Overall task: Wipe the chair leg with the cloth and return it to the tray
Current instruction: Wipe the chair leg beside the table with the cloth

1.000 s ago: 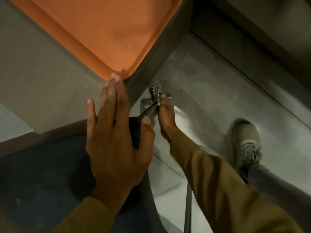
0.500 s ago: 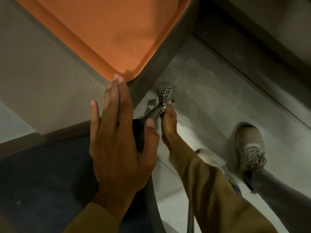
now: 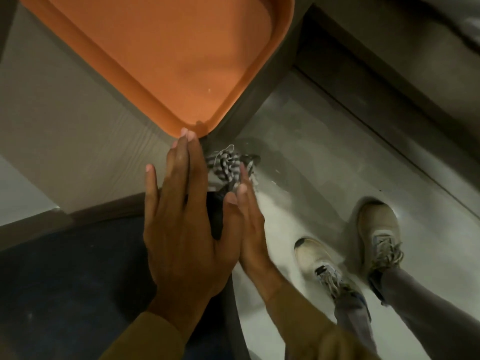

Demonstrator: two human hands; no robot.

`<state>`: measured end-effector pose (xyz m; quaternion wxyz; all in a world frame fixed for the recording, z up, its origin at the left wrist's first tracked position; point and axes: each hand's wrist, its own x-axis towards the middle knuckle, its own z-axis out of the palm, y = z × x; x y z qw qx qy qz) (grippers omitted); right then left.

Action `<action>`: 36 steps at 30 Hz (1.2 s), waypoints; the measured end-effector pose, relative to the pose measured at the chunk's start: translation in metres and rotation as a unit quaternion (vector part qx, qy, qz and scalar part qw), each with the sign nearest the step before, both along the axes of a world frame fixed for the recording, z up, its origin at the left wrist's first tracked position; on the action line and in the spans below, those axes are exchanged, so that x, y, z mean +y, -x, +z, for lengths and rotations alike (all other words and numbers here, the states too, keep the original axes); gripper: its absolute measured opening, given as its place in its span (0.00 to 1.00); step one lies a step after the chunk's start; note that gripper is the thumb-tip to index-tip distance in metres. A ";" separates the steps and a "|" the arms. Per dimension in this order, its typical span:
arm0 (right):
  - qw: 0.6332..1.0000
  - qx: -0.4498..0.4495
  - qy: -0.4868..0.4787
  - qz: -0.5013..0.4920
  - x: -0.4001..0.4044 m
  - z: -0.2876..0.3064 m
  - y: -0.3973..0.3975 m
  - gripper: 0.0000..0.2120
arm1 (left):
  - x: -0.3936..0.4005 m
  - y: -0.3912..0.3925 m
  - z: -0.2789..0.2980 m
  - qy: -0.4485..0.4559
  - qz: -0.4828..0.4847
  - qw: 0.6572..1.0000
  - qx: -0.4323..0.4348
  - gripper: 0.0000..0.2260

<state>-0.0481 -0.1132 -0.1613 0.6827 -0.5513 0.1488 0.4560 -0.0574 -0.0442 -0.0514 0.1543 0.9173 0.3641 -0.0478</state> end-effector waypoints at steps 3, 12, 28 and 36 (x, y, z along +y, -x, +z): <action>0.996 0.048 0.071 0.008 0.015 -0.062 -0.018 0.29 | 0.001 0.005 -0.002 0.005 0.009 1.000 -0.006 0.34; 0.997 0.064 0.045 0.012 0.010 -0.034 -0.021 0.32 | 0.000 0.004 -0.001 -0.003 0.006 1.000 -0.010 0.33; 0.979 0.094 0.159 0.089 0.032 -0.167 -0.045 0.25 | 0.002 0.002 0.000 0.016 0.006 1.000 -0.025 0.33; 0.984 0.035 0.153 0.079 0.021 -0.105 -0.039 0.23 | 0.000 0.000 0.003 0.023 0.014 0.999 -0.029 0.34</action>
